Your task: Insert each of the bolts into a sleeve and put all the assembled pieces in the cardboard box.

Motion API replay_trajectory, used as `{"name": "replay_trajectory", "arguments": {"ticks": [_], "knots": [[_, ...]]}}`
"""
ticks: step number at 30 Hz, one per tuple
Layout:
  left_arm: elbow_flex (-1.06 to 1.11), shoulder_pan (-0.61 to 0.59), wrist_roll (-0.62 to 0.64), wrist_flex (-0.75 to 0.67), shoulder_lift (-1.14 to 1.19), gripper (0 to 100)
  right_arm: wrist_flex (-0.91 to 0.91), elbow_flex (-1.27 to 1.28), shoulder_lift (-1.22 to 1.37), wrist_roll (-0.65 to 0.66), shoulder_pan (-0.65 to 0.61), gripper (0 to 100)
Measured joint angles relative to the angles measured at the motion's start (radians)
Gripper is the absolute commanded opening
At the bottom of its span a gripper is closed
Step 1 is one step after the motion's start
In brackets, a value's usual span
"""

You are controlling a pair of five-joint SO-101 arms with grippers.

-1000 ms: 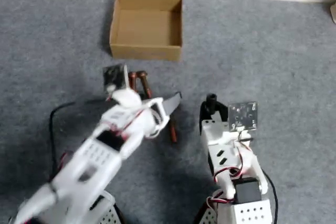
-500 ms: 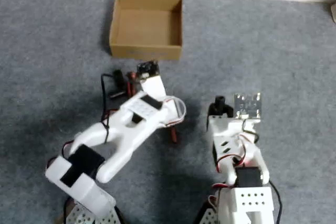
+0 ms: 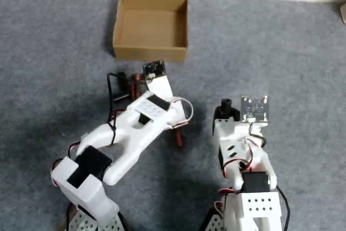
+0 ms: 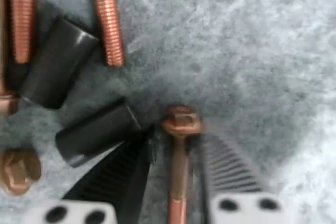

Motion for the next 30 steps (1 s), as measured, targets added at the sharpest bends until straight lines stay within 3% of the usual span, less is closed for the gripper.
{"name": "replay_trajectory", "arguments": {"ticks": [11, 17, 22, 26, 30], "knots": [[-0.028, 0.003, -0.051, 0.014, 0.012, 1, 0.000, 0.000, 0.000, 0.000, 0.000, 0.4], [-0.044, 0.040, -0.143, 0.133, -0.060, 0, 0.000, 0.000, 0.000, 0.000, 0.000, 0.4], [0.055, 0.035, -0.264, 0.144, -0.232, 0, 0.000, 0.000, 0.000, 0.000, 0.000, 0.4], [0.173, 0.017, -0.407, 0.078, -0.388, 0, 0.000, 0.000, 0.000, 0.000, 0.000, 0.4], [0.350, -0.044, -0.548, -0.106, -0.566, 0, -0.066, 0.000, 0.000, 0.000, 0.000, 0.4]]}}
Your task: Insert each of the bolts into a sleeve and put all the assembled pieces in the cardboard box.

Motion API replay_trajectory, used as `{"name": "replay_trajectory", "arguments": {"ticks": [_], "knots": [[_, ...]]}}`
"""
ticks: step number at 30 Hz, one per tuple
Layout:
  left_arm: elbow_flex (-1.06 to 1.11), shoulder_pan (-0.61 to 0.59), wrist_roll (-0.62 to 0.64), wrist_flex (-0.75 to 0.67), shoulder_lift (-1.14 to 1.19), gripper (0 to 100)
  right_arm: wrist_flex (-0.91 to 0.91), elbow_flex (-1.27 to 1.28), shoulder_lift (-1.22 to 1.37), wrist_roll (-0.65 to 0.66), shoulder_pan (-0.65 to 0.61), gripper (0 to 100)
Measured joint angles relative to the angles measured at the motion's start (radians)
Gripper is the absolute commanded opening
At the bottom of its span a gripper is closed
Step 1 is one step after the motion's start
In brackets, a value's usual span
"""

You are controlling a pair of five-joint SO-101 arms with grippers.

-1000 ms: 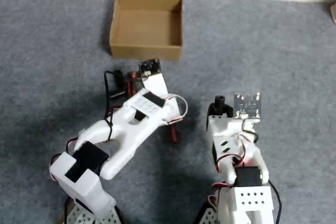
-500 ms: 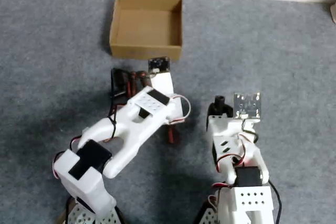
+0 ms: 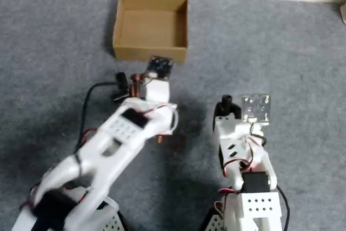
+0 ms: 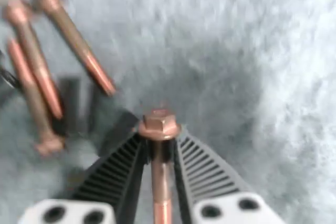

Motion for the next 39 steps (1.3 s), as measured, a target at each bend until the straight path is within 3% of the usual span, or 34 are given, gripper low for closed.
{"name": "replay_trajectory", "arguments": {"ticks": [6, 11, 20, 22, 26, 30, 33, 39], "knots": [[0.322, -0.005, -0.097, -0.356, -0.281, 0, -0.032, 0.018, 0.000, 0.000, -0.081, 0.4], [0.508, -0.009, -0.144, -0.580, -0.503, 0, -0.183, 0.109, 0.000, 0.000, -0.160, 0.4], [0.652, -0.009, -0.180, -0.867, -0.816, 0, -0.373, 0.184, 0.000, 0.021, -0.273, 0.4], [0.654, -0.009, -0.163, -0.890, -0.873, 1, -0.379, 0.184, 0.000, 0.057, -0.304, 0.4], [0.654, -0.011, 0.003, -0.891, -0.971, 1, -0.381, 0.184, 0.000, 0.095, -0.368, 0.4], [0.640, -0.011, 0.115, -0.781, -1.042, 1, -0.381, 0.184, 0.000, 0.101, -0.373, 0.4], [0.632, -0.011, 0.135, -0.703, -1.060, 1, -0.381, 0.184, 0.000, 0.101, -0.381, 0.4], [0.632, 0.005, 0.140, -0.690, -1.043, 1, -0.381, 0.184, 0.000, 0.101, -0.381, 0.4]]}}
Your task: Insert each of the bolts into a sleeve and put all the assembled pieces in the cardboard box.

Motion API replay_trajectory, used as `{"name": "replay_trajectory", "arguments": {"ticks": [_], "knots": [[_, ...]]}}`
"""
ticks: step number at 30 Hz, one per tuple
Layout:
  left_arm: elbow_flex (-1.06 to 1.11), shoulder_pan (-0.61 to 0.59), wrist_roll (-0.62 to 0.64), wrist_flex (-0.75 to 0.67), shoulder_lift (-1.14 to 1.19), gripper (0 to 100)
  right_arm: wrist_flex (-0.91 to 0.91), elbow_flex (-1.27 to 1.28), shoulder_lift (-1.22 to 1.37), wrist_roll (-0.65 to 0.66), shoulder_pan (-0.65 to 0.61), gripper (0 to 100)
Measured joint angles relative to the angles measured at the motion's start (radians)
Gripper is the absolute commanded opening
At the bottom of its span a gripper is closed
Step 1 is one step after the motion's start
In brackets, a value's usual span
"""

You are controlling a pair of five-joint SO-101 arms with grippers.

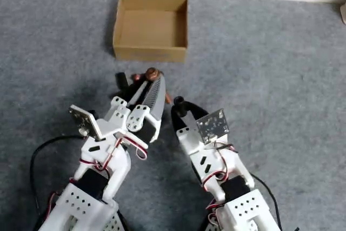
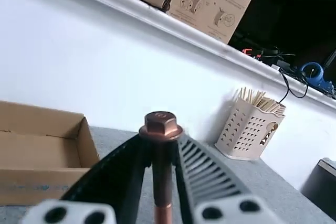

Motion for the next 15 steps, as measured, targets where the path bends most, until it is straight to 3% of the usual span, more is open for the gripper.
{"name": "replay_trajectory", "arguments": {"ticks": [5, 15], "knots": [[0.000, 0.044, 0.000, -0.021, 0.075, 1, 0.000, 0.000, 0.000, 0.003, 0.000, 0.4], [-0.032, -0.005, 0.000, -0.184, 0.331, 1, 0.000, 0.000, 0.000, 0.003, 0.005, 0.4]]}}
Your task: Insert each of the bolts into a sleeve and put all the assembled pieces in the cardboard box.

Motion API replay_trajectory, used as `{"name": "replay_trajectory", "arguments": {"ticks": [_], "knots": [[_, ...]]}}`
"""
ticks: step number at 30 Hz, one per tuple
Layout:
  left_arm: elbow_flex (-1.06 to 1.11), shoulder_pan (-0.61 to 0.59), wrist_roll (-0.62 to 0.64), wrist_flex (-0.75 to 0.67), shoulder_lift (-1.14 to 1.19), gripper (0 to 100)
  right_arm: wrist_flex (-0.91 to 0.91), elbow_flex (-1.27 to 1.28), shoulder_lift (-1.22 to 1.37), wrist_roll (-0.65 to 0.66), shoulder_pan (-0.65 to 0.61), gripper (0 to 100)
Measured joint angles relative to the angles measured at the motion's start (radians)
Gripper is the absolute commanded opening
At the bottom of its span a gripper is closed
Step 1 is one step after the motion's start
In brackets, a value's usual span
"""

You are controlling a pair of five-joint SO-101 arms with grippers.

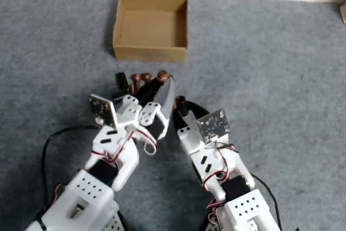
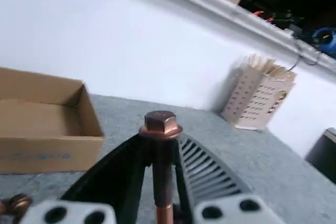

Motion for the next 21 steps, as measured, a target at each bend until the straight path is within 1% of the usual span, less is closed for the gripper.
{"name": "replay_trajectory", "arguments": {"ticks": [5, 7, 12, 14, 18, 21], "knots": [[-0.032, -0.015, -0.002, -0.002, 0.032, 1, 0.000, 0.000, 0.000, 0.000, -0.020, 0.4], [-0.038, -0.029, -0.002, -0.002, 0.015, 1, 0.000, 0.000, 0.000, 0.000, -0.032, 0.4], [-0.040, -0.021, -0.002, 0.000, -0.057, 1, 0.000, 0.000, 0.000, 0.000, -0.044, 0.4], [-0.040, -0.017, -0.002, 0.025, -0.081, 1, 0.000, 0.000, 0.000, 0.000, -0.048, 0.4], [-0.041, 0.031, -0.002, 0.098, -0.103, 1, 0.000, 0.000, 0.000, 0.000, -0.048, 0.4], [-0.041, 0.044, -0.002, 0.106, -0.106, 1, 0.000, 0.000, 0.000, 0.000, -0.048, 0.4]]}}
